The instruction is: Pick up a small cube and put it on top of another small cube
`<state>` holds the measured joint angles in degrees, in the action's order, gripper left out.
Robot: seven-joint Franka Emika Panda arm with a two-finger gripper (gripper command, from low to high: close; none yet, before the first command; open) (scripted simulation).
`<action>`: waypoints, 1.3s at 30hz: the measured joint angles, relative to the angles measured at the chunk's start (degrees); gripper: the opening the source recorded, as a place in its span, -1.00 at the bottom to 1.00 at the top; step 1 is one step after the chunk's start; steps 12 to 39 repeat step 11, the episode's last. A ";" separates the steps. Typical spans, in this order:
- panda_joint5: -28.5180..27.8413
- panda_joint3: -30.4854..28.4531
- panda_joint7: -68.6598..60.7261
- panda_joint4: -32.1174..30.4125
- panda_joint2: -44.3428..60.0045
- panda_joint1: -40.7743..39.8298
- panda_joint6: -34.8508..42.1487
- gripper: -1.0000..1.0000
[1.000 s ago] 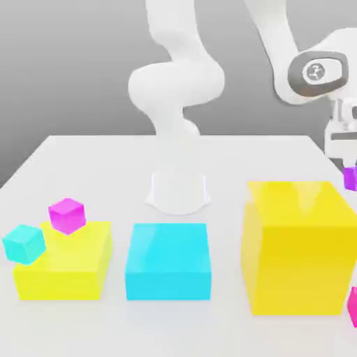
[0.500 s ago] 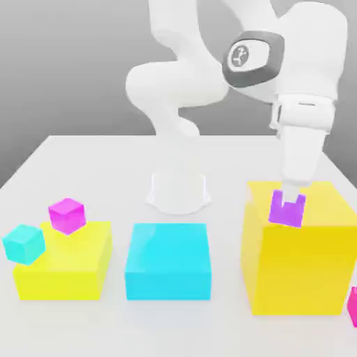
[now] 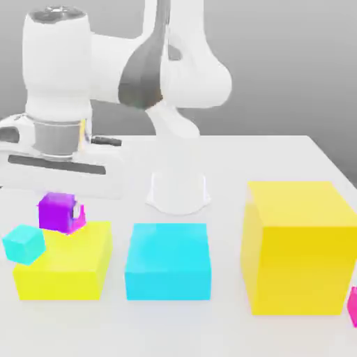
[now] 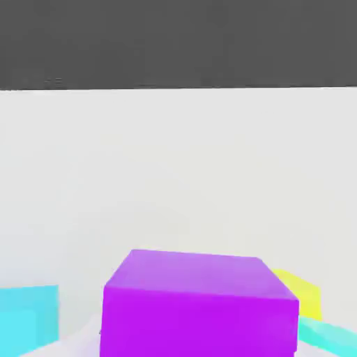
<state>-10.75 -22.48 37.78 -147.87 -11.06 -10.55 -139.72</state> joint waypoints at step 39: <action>10.34 -5.37 -0.24 -0.46 10.14 -4.40 -7.80 1.00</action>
